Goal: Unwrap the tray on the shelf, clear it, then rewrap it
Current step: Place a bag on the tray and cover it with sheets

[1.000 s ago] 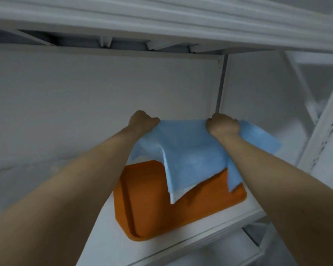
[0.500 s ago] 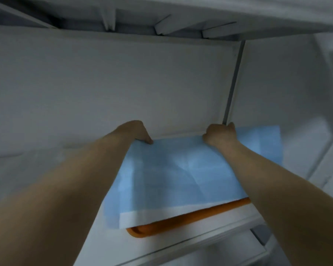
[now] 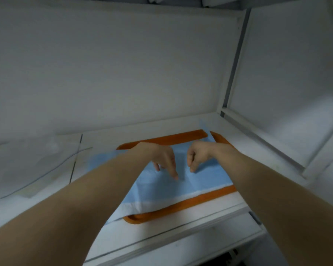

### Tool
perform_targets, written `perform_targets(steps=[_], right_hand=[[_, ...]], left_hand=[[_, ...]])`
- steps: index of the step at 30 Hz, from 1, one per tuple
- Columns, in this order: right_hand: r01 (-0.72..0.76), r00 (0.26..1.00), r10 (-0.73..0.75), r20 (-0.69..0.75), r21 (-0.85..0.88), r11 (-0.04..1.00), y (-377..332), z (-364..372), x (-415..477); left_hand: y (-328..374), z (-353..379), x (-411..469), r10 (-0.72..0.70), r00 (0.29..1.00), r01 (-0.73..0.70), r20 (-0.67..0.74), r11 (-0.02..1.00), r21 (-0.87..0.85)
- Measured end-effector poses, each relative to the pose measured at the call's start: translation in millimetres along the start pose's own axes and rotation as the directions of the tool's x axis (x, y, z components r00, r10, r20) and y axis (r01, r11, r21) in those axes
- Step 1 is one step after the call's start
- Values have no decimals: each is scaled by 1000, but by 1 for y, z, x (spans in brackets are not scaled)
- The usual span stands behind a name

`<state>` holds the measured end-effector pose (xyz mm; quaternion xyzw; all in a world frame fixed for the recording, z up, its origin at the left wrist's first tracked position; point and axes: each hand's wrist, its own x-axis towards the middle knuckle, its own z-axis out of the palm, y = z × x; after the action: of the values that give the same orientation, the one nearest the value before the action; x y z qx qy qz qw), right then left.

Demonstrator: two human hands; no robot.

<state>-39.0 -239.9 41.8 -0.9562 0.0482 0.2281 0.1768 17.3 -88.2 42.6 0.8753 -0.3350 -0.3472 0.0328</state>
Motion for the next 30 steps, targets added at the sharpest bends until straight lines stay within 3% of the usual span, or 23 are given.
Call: perform_targets(steps=[6, 8, 10, 11, 13, 15, 19, 23, 25, 27, 30], right_hand=[[-48, 999, 48, 4, -20, 999, 3, 12, -2], [-156, 982, 127, -142, -220, 963, 2, 15, -4], [-344, 929, 202, -310, -521, 782, 4, 13, -13], [-445, 892, 277, -358, -581, 682, 8, 12, -18], [-617, 785, 461, -413, -588, 523, 21, 12, -28], [-701, 707, 556, -436, -536, 471, 35, 12, -34], [-685, 728, 528, -437, -453, 570, 47, 14, -37], [-617, 787, 559, -263, -321, 719, 58, 19, -38], [-553, 823, 448, -348, -312, 773, 67, 17, -41], [-399, 871, 260, -417, -291, 870, 70, 12, -44], [-165, 940, 137, -312, -66, 984, 67, 14, -44]], left_hand=[[8, 17, -6, -61, 996, 82, -69, 928, 365], [5, 22, -2, -89, 994, 109, -69, 908, 405], [2, 26, 3, -101, 993, 117, -60, 893, 434], [0, 26, 5, -105, 993, 118, -55, 887, 446], [1, 25, 7, -115, 993, 120, -40, 882, 455], [8, 25, 7, -119, 992, 129, -51, 887, 444], [31, 28, 15, 12, 989, 42, -146, 931, 363], [49, 33, 22, 94, 985, -38, -147, 939, 341], [57, 36, 24, 118, 981, -57, -156, 934, 352], [65, 38, 26, 152, 973, -83, -175, 933, 349], [73, 41, 30, 179, 964, -105, -197, 936, 337]])
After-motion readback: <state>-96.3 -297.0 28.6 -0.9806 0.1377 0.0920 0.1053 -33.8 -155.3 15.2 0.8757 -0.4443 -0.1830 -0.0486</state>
